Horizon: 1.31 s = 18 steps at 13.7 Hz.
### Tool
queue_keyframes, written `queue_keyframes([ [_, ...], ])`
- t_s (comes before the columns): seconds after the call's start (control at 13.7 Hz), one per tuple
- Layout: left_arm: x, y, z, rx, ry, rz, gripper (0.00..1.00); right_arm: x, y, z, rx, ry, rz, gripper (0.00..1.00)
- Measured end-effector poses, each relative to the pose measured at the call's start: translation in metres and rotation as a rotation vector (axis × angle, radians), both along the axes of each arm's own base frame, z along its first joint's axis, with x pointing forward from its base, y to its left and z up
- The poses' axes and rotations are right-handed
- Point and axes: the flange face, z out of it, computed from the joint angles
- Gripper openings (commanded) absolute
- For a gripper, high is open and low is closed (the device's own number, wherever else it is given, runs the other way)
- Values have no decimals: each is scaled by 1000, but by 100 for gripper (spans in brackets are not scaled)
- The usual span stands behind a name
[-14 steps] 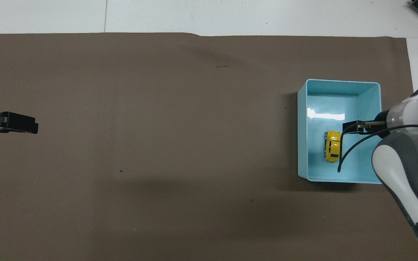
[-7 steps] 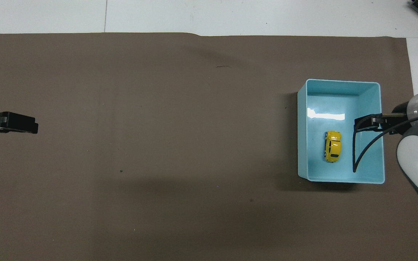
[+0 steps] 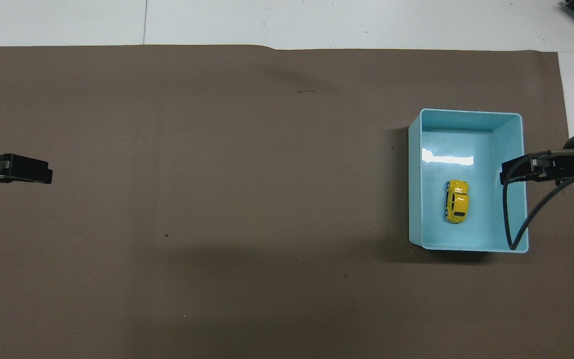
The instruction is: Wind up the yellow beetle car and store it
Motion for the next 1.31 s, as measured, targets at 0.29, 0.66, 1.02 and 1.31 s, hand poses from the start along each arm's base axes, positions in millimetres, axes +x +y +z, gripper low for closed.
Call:
queue_keyframes([
  [0.29,0,0,0,0,0,0,100,-3,-1,20,2,32,-2,100],
  [0.66,0,0,0,0,0,0,100,5,-2,17,4,16,-1,100],
  [1.02,0,0,0,0,0,0,100,5,-1,17,4,16,-4,100],
  [1.31,0,0,0,0,0,0,100,5,-1,17,4,16,-7,100],
])
